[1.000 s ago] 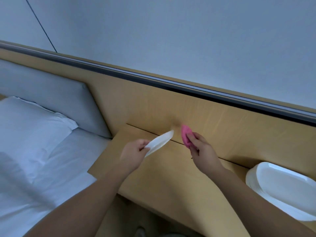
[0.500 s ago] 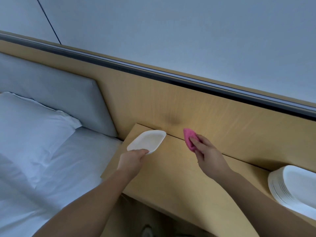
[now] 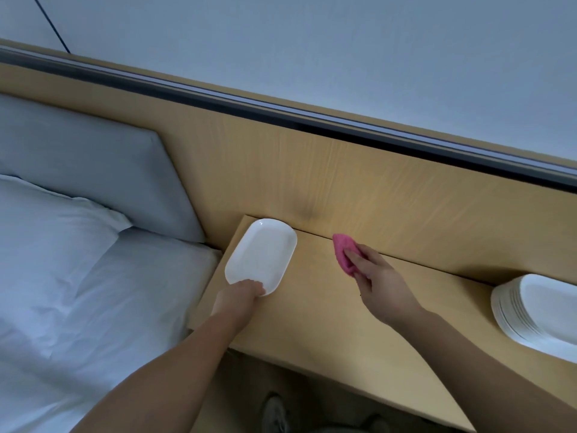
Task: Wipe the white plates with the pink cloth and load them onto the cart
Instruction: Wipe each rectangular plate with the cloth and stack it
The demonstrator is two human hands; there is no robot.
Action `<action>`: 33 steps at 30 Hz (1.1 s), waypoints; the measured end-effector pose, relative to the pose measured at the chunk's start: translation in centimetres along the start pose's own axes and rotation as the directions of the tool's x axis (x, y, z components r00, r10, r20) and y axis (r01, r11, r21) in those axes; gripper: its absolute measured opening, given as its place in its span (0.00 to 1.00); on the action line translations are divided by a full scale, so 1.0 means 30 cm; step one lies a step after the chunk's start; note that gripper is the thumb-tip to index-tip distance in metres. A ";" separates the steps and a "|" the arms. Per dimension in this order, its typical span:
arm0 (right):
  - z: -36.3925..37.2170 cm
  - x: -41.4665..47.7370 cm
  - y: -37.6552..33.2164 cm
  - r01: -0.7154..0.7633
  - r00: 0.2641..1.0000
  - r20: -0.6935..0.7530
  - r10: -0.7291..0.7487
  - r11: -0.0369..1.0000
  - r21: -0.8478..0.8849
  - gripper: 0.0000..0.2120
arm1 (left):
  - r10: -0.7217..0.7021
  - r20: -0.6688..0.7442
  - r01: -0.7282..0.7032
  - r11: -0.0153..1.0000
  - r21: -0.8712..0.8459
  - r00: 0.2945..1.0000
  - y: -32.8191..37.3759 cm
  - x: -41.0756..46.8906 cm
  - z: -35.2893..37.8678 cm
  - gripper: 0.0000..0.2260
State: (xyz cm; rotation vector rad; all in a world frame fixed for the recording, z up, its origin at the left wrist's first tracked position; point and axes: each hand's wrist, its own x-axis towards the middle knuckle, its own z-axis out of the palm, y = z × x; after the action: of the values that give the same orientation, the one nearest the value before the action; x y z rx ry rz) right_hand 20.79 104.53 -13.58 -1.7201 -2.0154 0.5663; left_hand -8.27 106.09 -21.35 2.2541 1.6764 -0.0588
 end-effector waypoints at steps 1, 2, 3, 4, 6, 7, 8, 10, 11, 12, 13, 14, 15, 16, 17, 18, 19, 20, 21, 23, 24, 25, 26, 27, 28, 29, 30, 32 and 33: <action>-0.001 -0.006 -0.001 -0.004 1.000 -0.004 0.004 1.000 0.006 0.23 | 0.010 0.009 -0.010 1.000 -0.027 1.000 -0.006 0.005 0.011 0.12; -0.003 -0.013 0.000 -0.006 1.000 -0.012 0.006 1.000 0.006 0.23 | -0.034 0.020 0.036 0.996 -0.079 0.999 -0.008 0.012 0.016 0.14; -0.007 -0.021 0.004 -0.011 1.000 -0.021 0.011 1.000 0.006 0.23 | -0.076 0.050 0.081 0.991 -0.106 0.996 -0.009 0.015 0.014 0.15; -0.012 -0.029 0.011 -0.019 0.999 -0.032 0.019 1.000 0.009 0.23 | -0.091 0.063 0.097 0.991 -0.089 0.994 -0.011 0.020 0.014 0.15; -0.024 -0.050 0.034 -0.038 0.997 -0.059 0.039 0.999 0.020 0.23 | -0.080 0.036 0.081 0.996 -0.043 0.996 0.006 0.026 -0.001 0.14; -0.032 -0.062 0.049 -0.046 0.996 -0.070 0.048 0.998 0.030 0.24 | -0.050 0.010 0.050 0.999 -0.016 0.999 0.024 0.029 -0.009 0.14; -0.041 -0.075 0.067 -0.053 0.995 -0.081 0.056 0.998 0.045 0.24 | -0.019 -0.017 0.018 1.000 -0.023 1.000 0.049 0.034 -0.017 0.14; -0.069 -0.108 0.111 -0.067 0.991 -0.109 0.075 0.995 0.078 0.26 | 0.071 -0.035 -0.072 0.997 -0.041 0.997 0.123 0.057 -0.037 0.13; -0.088 -0.129 0.133 -0.078 0.988 -0.127 0.089 0.993 0.090 0.26 | 0.116 -0.034 -0.117 0.992 -0.036 0.993 0.171 0.075 -0.043 0.13; -0.111 -0.154 0.156 -0.090 0.983 -0.148 0.105 0.991 0.100 0.26 | 0.155 -0.033 -0.156 0.987 -0.037 0.987 0.227 0.094 -0.045 0.13; -0.138 -0.184 0.177 -0.105 0.978 -0.172 0.122 0.989 0.102 0.26 | 0.186 -0.034 -0.187 0.981 -0.045 0.982 0.287 0.116 -0.042 0.13; -0.167 -0.215 0.200 -0.125 0.970 -0.199 0.143 0.987 0.099 0.27 | 0.208 -0.037 -0.210 0.976 -0.058 0.977 0.351 0.137 -0.035 0.13; -0.197 -0.249 0.226 -0.148 0.959 -0.230 0.167 0.984 0.096 0.27 | 0.231 -0.039 -0.233 0.970 -0.069 0.972 0.417 0.157 -0.025 0.13; -0.228 -0.285 0.256 -0.174 0.946 -0.258 0.193 0.980 0.096 0.27 | 0.254 -0.036 -0.256 0.964 -0.071 0.967 0.487 0.175 -0.013 0.14; -0.258 -0.321 0.292 -0.202 0.934 -0.281 0.221 0.975 0.095 0.27 | 0.276 -0.028 -0.277 0.959 -0.064 0.961 0.559 0.191 0.001 0.14; -0.288 -0.357 0.330 -0.230 0.922 -0.300 0.247 0.969 0.091 0.26 | 0.296 -0.014 -0.297 0.953 -0.053 0.955 0.631 0.203 0.013 0.14; -0.318 -0.394 0.370 -0.254 0.910 -0.316 0.268 0.963 0.085 0.26 | 0.321 -0.007 -0.321 0.946 -0.039 0.947 0.702 0.215 0.023 0.14; -0.349 -0.433 0.415 -0.276 0.899 -0.329 0.287 0.958 0.083 0.25 | 0.345 -0.001 -0.344 0.938 -0.028 0.939 0.775 0.224 0.034 0.14; -0.381 -0.473 0.458 -0.296 0.887 -0.343 0.307 0.951 0.087 0.25 | 0.364 0.003 -0.364 0.931 -0.027 0.932 0.846 0.232 0.043 0.14; -0.444 -0.554 0.535 -0.338 0.859 -0.371 0.353 0.935 0.108 0.24 | 0.377 0.004 -0.375 0.924 -0.075 0.926 0.985 0.243 0.057 0.15; -0.473 -0.594 0.574 -0.354 0.847 -0.381 0.371 0.928 0.117 0.24 | 0.375 0.004 -0.372 0.922 -0.109 0.927 1.052 0.251 0.066 0.16; -0.501 -0.630 0.611 -0.367 0.837 -0.391 0.383 0.923 0.119 0.24 | 0.378 0.003 -0.374 0.917 -0.136 0.926 1.117 0.260 0.076 0.17; -0.528 -0.664 0.648 -0.382 0.827 -0.400 0.394 0.917 0.114 0.24 | 0.383 0.010 -0.377 0.913 -0.154 0.924 1.180 0.269 0.089 0.18; -0.554 -0.694 0.685 -0.398 0.818 -0.409 0.404 0.911 0.106 0.24 | 0.387 0.017 -0.379 0.909 -0.172 0.922 1.240 0.281 0.105 0.18; -0.580 -0.719 0.721 -0.408 0.811 -0.418 0.410 0.908 0.098 0.24 | 0.383 0.027 -0.371 0.909 -0.191 0.924 1.298 0.290 0.120 0.18; -0.604 -0.741 0.754 -0.411 0.806 -0.428 0.409 0.907 0.094 0.24 | 0.373 0.037 -0.358 0.910 -0.208 0.927 1.353 0.301 0.136 0.19; -0.628 -0.758 0.784 -0.407 0.805 -0.433 0.406 0.908 0.095 0.24 | 0.358 0.054 -0.340 0.916 -0.214 0.932 1.405 0.310 0.150 0.21; -0.667 -0.781 0.834 -0.391 0.812 -0.425 0.401 0.913 0.116 0.24 | 0.325 0.085 -0.301 0.928 -0.221 0.942 1.494 0.322 0.164 0.24; -0.683 -0.788 0.859 -0.377 0.819 -0.419 0.393 0.918 0.124 0.24 | 0.312 0.089 -0.284 0.929 -0.237 0.946 1.529 0.328 0.172 0.23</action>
State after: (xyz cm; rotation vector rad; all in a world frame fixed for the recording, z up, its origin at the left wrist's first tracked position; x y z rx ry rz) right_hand 56.61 85.60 -12.55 -2.0331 -1.3452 0.2932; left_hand 38.62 102.10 -17.57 2.2552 1.1958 0.0557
